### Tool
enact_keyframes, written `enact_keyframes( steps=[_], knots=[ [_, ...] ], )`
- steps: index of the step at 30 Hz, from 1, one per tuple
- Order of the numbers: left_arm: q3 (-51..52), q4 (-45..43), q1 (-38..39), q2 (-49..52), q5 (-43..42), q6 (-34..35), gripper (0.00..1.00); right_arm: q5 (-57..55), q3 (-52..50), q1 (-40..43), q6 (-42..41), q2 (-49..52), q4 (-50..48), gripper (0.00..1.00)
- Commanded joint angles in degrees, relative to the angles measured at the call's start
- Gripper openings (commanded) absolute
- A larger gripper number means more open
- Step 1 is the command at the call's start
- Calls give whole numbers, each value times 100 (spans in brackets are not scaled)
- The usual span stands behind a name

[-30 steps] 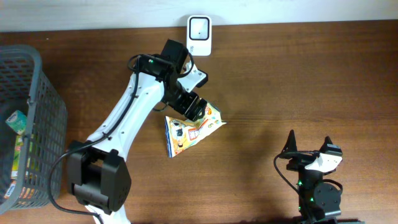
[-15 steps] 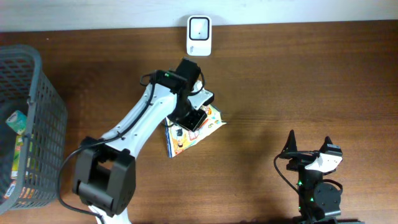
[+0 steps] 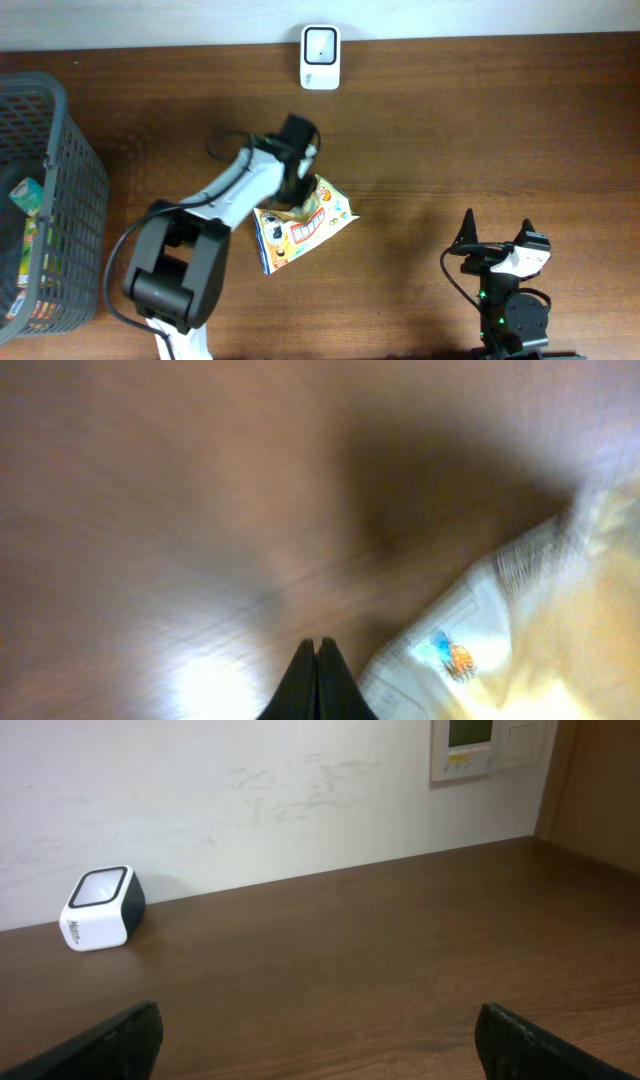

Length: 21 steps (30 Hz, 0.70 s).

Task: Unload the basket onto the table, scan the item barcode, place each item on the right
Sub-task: 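Carry the snack bag to table center and release it, then reach left gripper into basket and grasp the green tea carton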

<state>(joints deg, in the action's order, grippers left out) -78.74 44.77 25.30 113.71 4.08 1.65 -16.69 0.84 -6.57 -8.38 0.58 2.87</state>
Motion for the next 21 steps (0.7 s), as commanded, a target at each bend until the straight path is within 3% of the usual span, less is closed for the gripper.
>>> enact_keyframes(
  steps=[1, 3, 4, 8, 12, 16, 21],
  knots=[
    [-1910, 723, -756, -385, 243, 332, 16, -31, -52, 22, 37, -39, -9, 99],
    [-2992, 1266, -1187, -531, 240, 354, 82, -31, -52, 22, 37, -39, -9, 99],
    [-3700, 1637, -1484, -608, 240, 352, 99, -31, -52, 22, 37, -39, -9, 99],
    [-5886, 3012, -2983, -1038, 815, 1163, 99, -31, -52, 22, 37, -39, -9, 99],
    [-5978, 3397, -4701, -1307, 1622, 1832, 99, -31, -52, 22, 37, -39, -9, 99],
    [-5010, 3327, -5974, -1204, 1611, 2105, 99, -31, -52, 22, 37, -39, -9, 99],
    [-2830, 2433, -6509, -1204, 1495, 1762, 99, -31, -52, 22, 37, -39, -9, 99]
  ],
)
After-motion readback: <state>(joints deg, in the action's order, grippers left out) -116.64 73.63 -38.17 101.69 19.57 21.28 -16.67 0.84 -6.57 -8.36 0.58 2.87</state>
